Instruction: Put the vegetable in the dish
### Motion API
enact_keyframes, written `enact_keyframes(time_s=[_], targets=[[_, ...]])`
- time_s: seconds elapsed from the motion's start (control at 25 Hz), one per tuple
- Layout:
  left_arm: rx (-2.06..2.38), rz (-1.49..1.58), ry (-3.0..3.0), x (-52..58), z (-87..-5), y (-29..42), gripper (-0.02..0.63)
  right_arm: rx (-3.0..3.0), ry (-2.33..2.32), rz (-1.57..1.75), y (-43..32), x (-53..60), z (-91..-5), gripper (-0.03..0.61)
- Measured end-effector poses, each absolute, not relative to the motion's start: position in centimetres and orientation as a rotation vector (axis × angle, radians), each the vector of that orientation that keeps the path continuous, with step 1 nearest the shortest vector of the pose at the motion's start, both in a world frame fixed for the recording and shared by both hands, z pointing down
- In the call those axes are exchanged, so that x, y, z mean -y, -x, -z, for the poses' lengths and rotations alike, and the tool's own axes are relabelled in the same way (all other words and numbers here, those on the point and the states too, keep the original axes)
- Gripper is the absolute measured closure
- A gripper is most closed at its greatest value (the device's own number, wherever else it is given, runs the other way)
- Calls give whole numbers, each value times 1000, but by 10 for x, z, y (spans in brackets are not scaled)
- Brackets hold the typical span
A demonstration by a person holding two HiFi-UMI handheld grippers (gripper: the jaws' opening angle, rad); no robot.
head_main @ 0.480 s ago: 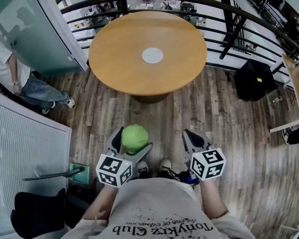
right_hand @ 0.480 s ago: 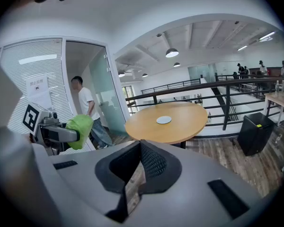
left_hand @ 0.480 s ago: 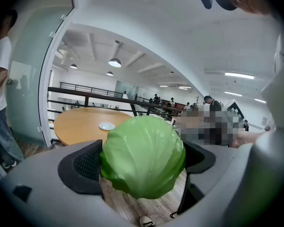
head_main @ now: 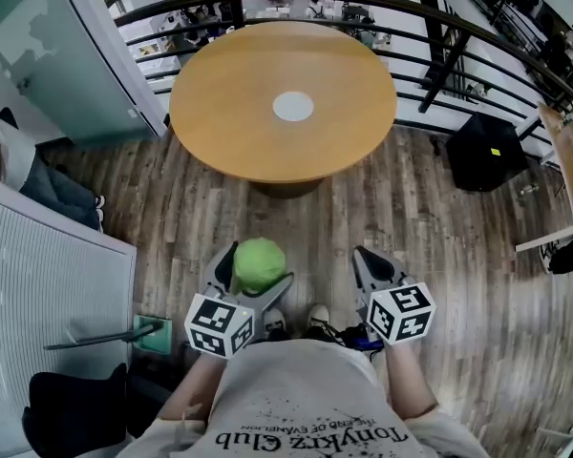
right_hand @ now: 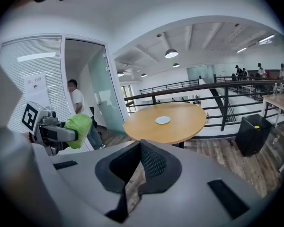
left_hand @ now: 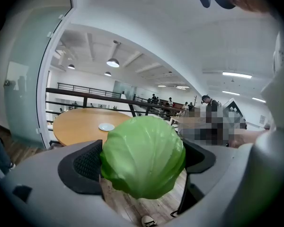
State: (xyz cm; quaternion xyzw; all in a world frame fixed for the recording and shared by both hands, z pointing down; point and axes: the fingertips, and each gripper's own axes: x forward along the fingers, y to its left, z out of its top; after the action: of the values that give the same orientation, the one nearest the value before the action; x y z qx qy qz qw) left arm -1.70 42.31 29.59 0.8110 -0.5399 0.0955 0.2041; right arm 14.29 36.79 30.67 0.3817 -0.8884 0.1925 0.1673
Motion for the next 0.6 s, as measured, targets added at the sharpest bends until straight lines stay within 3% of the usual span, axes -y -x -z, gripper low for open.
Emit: enact_keyframes(time_s=[0.6], targets=[[1484, -258, -2295, -443, -295, 79, 114, 2507, -1224, -508, -111, -372, -292, 554]])
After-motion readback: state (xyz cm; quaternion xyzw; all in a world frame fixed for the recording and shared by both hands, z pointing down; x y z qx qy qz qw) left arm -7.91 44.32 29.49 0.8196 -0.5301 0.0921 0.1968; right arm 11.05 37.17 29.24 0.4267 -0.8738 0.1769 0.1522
